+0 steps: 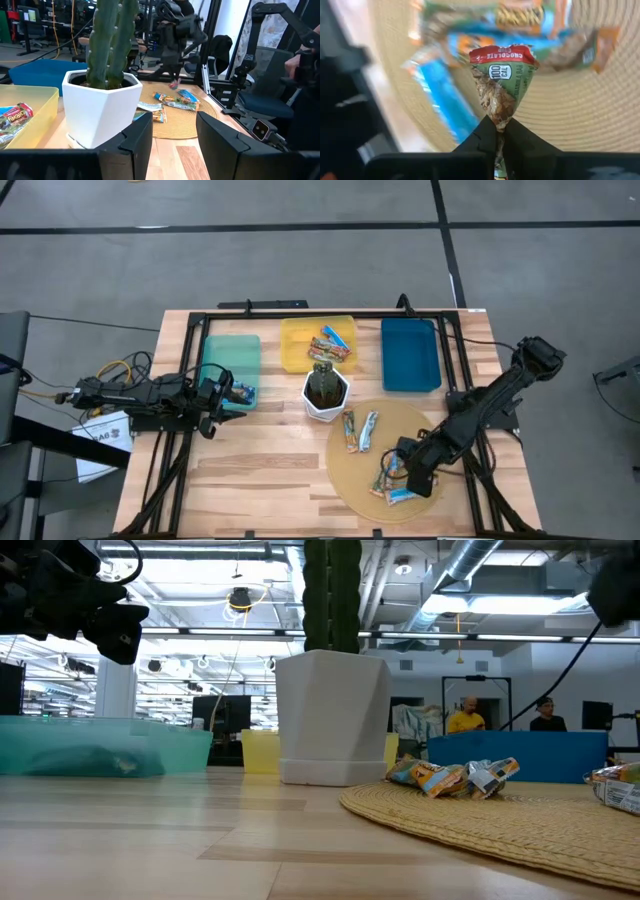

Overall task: Pick and place Granola Bars by type
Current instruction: Put the red granola bar into the yellow bin

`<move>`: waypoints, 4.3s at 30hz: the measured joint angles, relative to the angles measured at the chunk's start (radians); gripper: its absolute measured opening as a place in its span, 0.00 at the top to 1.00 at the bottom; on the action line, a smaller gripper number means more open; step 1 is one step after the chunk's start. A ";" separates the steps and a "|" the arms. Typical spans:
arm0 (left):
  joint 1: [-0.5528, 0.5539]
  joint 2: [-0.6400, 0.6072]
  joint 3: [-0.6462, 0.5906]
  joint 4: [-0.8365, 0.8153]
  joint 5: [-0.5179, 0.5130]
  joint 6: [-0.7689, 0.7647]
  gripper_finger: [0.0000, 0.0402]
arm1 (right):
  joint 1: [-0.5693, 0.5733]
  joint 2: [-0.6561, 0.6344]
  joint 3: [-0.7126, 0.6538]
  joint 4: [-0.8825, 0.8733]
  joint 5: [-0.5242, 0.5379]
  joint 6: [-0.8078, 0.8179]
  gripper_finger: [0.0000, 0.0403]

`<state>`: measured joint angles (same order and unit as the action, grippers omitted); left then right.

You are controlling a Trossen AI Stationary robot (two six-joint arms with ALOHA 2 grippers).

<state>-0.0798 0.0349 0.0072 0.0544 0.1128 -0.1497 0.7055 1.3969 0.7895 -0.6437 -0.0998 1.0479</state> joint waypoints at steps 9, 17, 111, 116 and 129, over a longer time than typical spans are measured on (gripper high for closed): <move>0.000 0.000 0.000 0.000 0.000 0.000 0.64 | -0.083 -0.190 0.000 0.120 0.065 -0.023 0.98; 0.000 0.000 0.000 0.000 0.000 0.000 0.64 | -0.187 -0.323 0.000 0.320 0.106 -0.149 0.99; 0.000 0.000 0.000 -0.001 -0.006 0.000 0.64 | -1.196 0.352 0.612 0.137 -0.061 -0.638 0.99; 0.000 0.000 0.000 -0.001 -0.007 0.000 0.64 | -1.191 0.413 0.657 0.065 -0.061 -0.682 0.99; 0.000 0.000 0.000 -0.003 -0.016 0.000 0.64 | -1.192 0.517 0.662 0.051 -0.058 -0.743 0.99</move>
<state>-0.0799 0.0346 0.0073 0.0513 0.0967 -0.1495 -0.4866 1.9141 1.4514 -0.5924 -0.1574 0.3050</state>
